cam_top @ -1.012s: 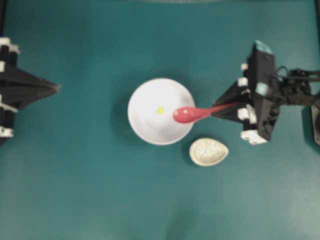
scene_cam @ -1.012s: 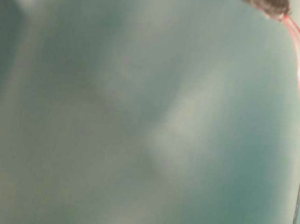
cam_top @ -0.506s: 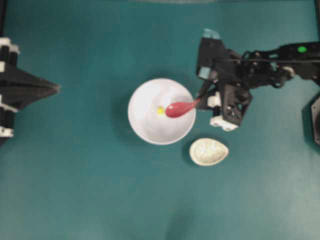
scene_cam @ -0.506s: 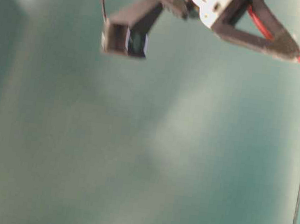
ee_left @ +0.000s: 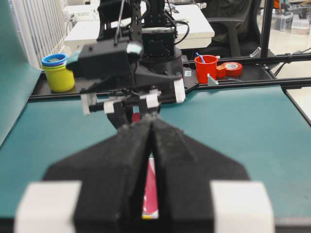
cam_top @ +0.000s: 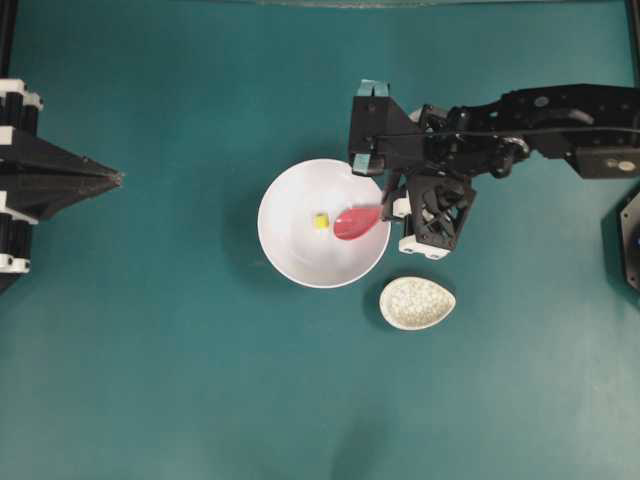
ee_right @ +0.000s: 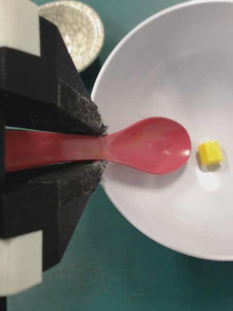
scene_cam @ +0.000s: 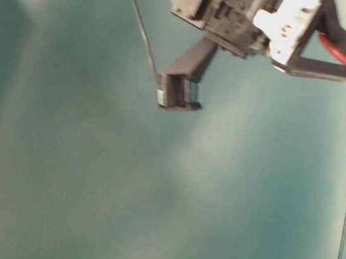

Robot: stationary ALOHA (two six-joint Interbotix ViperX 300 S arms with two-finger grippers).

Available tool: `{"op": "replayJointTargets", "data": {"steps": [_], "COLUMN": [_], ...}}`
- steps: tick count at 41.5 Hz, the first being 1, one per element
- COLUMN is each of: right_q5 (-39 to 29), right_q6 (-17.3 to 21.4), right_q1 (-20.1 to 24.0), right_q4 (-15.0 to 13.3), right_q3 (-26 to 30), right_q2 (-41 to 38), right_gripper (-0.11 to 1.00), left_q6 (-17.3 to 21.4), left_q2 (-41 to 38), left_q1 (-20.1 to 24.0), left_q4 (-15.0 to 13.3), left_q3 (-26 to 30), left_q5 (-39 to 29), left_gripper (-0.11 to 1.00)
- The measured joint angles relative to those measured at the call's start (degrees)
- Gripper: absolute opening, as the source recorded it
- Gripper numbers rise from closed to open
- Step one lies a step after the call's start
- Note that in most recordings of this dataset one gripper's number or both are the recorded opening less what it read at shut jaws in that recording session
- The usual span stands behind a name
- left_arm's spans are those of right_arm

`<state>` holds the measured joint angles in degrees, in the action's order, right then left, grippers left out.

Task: Scoop the yellow hexagonal prism block from the bowl with a spoon using the right arm.
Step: 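Lower the spoon bowl into the white bowl beside the yellow block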

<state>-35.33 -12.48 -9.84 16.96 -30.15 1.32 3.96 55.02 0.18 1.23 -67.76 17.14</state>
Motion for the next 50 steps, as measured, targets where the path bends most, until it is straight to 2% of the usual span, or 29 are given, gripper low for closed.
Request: {"op": "replayJointTargets", "data": {"steps": [26,50], "right_q5": [3.8,9.7], "right_q6": [0.1,0.0], "right_q1": [0.3,0.8], "right_q4": [0.2,1.5], "right_q3": [3.0,3.1], "right_q2": [-3.6,-3.7], "right_gripper": [0.24,0.24], "left_q6": [0.0,0.0], "left_q2": [0.0,0.0], "left_q1": [0.0,-0.1], "left_q4": [0.0,0.0], "left_q3": [-0.1,-0.3], "left_q5": [0.0,-0.1], "left_gripper": [-0.01,-0.01]}}
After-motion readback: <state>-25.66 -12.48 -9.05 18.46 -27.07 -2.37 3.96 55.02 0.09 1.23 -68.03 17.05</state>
